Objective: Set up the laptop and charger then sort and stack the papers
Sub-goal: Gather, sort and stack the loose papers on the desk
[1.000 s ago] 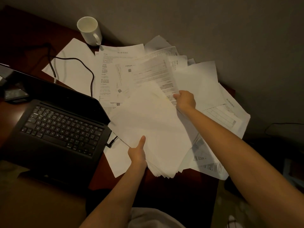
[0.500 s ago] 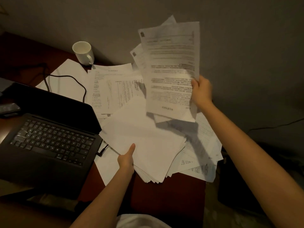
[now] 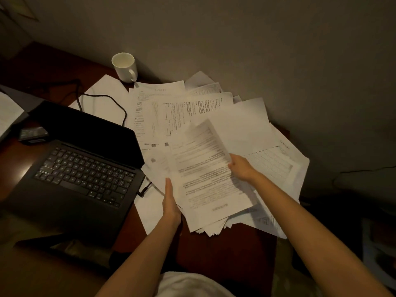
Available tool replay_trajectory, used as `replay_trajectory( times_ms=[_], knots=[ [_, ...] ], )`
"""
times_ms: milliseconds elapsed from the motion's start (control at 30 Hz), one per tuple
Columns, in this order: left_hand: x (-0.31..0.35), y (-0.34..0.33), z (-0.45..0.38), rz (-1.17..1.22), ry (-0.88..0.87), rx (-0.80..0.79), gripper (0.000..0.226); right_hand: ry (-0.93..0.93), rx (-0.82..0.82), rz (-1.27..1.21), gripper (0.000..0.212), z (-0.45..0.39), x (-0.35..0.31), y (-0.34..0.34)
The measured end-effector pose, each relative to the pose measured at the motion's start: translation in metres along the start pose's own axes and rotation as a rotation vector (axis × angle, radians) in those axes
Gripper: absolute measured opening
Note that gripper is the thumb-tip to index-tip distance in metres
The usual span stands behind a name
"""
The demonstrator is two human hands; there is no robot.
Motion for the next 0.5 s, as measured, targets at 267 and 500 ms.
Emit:
replay_trajectory(
  times_ms=[267,500],
  knots=[
    [-0.006,0.007,-0.004,-0.152,0.047,0.146,0.038,-0.04,-0.183,0.281,0.024,-0.031,0.004,-0.02],
    [-0.003,0.011,-0.005,-0.179,0.017,0.11,0.047,-0.099,-0.252,0.407,0.022,-0.05,0.01,-0.023]
  ],
)
Point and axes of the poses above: each hand's wrist, its own z-axis away from the middle knuckle, its own y-axis out of the back of the hand, x = y × z, the point moved 6 cm from there along -z, towards the middle knuckle, and after that the axes turned 13 degrees about -x, right-handed, at the moved point
